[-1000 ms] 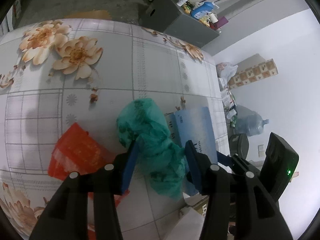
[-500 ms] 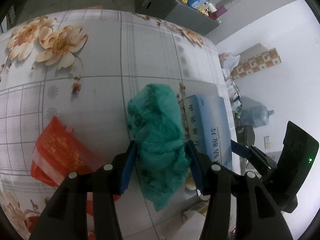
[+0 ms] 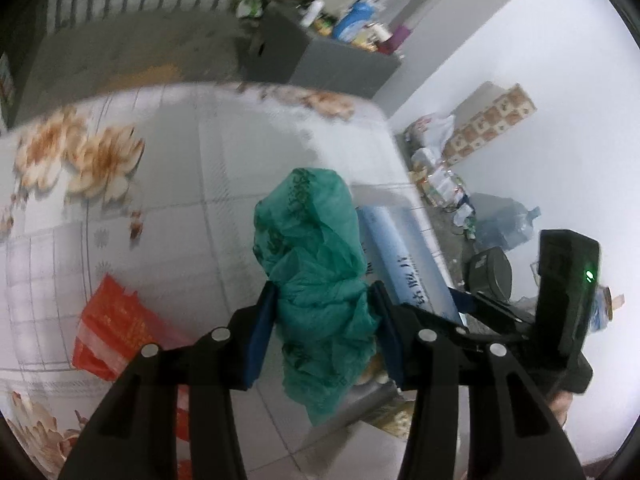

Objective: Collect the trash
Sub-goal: 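Carry the green bag and blue box over the wastebasket and open both grippers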

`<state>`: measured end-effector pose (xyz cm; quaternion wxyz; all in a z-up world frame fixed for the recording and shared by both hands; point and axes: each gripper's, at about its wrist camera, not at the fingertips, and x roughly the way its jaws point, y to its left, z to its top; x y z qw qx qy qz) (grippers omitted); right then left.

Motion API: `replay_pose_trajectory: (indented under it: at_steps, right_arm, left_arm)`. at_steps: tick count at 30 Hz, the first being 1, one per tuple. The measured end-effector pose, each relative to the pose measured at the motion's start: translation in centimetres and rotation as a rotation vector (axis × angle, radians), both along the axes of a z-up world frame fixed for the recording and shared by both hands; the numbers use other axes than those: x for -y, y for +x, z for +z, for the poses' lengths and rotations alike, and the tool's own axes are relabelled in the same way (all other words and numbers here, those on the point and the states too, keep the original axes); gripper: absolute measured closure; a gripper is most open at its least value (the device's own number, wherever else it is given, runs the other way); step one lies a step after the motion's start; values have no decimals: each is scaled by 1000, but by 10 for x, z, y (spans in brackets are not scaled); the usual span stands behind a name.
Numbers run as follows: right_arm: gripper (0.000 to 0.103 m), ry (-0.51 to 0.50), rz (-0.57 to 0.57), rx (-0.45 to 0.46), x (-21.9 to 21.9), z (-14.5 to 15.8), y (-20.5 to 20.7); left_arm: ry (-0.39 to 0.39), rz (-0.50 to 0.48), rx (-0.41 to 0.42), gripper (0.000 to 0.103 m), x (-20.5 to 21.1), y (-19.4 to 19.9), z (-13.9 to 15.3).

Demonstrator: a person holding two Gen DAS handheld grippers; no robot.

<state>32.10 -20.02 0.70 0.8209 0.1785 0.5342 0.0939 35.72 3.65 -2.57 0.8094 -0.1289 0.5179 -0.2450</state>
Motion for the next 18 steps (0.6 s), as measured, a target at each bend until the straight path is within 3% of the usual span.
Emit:
replay_pose_trajectory:
  at_steps: [10, 18]
  right_arm:
    - [35, 200, -131, 107, 58, 35, -51]
    - [35, 264, -273, 191, 115, 54, -115]
  left_arm:
    - [-26, -94, 122, 57, 29, -35, 52]
    - [-63, -228, 179, 57, 84, -75, 87]
